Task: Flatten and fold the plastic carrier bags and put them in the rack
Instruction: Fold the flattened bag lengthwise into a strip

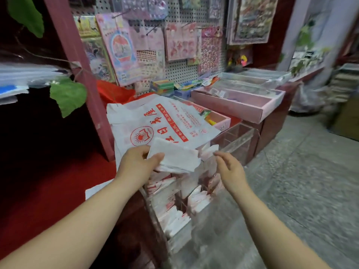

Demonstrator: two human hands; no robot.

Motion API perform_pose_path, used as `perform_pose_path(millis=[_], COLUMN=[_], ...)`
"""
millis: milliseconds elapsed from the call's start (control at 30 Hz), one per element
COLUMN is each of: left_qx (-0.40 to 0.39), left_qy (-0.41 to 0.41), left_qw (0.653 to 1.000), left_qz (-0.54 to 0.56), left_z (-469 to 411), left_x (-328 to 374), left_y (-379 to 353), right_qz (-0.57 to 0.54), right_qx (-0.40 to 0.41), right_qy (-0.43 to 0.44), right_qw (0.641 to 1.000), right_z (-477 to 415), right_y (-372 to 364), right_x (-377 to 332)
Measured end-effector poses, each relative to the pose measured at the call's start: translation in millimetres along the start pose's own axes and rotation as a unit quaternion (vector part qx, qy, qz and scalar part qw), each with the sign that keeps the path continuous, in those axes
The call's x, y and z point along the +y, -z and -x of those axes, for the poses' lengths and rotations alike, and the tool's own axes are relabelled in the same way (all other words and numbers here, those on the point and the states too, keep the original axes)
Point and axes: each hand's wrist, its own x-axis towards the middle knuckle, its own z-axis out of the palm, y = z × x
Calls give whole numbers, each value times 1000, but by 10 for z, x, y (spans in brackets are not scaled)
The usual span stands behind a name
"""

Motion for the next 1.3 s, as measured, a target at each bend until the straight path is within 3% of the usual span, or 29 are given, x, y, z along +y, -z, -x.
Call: perform_pose_path(millis=[133, 233, 433, 733, 900, 1100, 1300], left_qx=[11, 11, 30, -77, -142, -278, -245], left_qy=[-38, -61, -127, -154, -138, -101, -127], left_qw=[999, 998, 991, 969, 971, 947, 951], left_qz=[-17, -15, -8, -176, -135, -123, -137], left_z=[-286, -450, -782, -991, -987, -1024, -921], left_x=[172, 303, 641, 509, 373, 392, 402], left_y=[-269, -486, -974, -1646, -1810, -1846, -1681], right_qz=[259, 344, 322, 246, 223, 228, 228], right_qx=[-6, -41, -57, -51, -49, -50, -70], right_qy=[35, 38, 74, 68, 71, 70, 35], right_qw=[965, 937, 942, 966, 971, 970, 970], right_z=[-616, -864, -969, -973, -974, -969, -978], right_y=[312, 438, 513, 500, 488, 479, 517], right_x=[379, 503, 630, 731, 750, 756, 698])
